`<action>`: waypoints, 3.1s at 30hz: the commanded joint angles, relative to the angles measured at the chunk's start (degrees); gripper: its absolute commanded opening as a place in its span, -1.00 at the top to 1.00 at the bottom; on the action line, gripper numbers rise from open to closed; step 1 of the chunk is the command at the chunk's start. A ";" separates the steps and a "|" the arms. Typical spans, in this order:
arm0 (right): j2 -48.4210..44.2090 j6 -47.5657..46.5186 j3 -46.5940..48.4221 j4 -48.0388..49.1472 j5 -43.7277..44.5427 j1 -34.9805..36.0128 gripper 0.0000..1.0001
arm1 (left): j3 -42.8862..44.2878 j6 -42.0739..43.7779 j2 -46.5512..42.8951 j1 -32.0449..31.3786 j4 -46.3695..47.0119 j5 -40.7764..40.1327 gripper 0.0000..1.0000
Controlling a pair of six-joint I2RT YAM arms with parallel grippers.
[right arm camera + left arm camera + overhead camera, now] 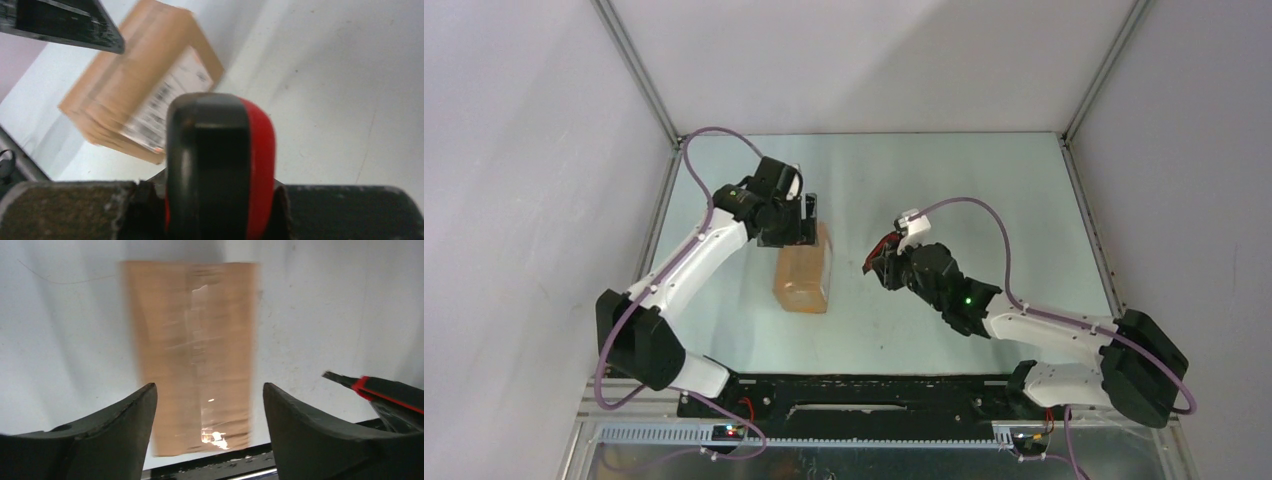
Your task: Unpack the express box
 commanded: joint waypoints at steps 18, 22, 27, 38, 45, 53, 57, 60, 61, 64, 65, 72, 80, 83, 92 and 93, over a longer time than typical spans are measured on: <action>11.89 -2.59 5.64 9.40 15.33 7.97 1.00 | 0.17 -27.74 3.79 12.13 0.14 -19.59 -0.20; 15.14 -5.62 8.29 11.04 20.58 10.33 1.00 | 0.65 -28.15 8.18 12.53 1.41 -18.64 -0.15; 18.50 -8.16 10.22 13.59 20.45 12.03 1.00 | 1.38 -27.72 11.87 12.04 3.18 -14.73 -0.10; 16.36 -5.59 11.08 9.65 18.69 19.67 1.00 | 11.82 -11.27 20.04 3.89 3.69 -0.40 -0.15; 5.41 1.35 8.38 -6.06 20.13 21.10 1.00 | 18.43 -2.88 21.15 -0.29 3.69 5.60 -0.52; -9.95 2.18 5.09 -19.37 21.09 16.69 1.00 | 24.31 -5.22 14.02 -0.56 -4.64 -9.31 -0.76; -11.53 -4.31 4.84 -12.89 17.54 9.34 1.00 | 13.44 -14.00 2.63 -0.61 -3.53 -12.09 -0.76; -8.72 -10.54 4.84 -5.28 12.46 4.70 1.00 | 5.50 -20.38 -4.73 -1.33 -3.84 -11.86 -0.75; -7.50 -11.60 4.84 -3.10 10.44 2.76 1.00 | 2.34 -22.28 -7.27 -1.88 -3.21 -11.77 -0.76; -2.43 -15.27 4.92 5.01 5.76 -3.09 1.00 | -5.13 -29.44 -13.08 -3.18 -1.94 -11.27 -0.76; -0.63 -16.08 4.93 8.15 4.52 -4.74 1.00 | -7.22 -31.52 -14.51 -3.51 -0.94 -10.43 -0.76; 15.61 -25.99 7.91 27.06 0.80 -9.44 1.00 | -17.42 -39.02 -16.87 -5.40 7.38 -4.28 -0.78; 21.04 -25.92 8.71 34.10 -7.35 -6.80 1.00 | -20.47 -37.48 -14.64 -4.28 13.03 -0.90 -0.99; 17.88 -26.44 6.79 32.00 -4.86 -2.86 1.00 | -22.07 -36.83 -14.47 -1.93 14.09 0.14 -0.99; 9.41 -18.60 0.36 23.75 7.41 7.23 1.00 | -22.83 -32.76 -15.00 3.54 12.07 0.16 -0.96; 9.26 -17.64 0.30 22.73 8.33 7.52 1.00 | -23.15 -32.75 -15.12 3.78 11.96 0.16 -0.95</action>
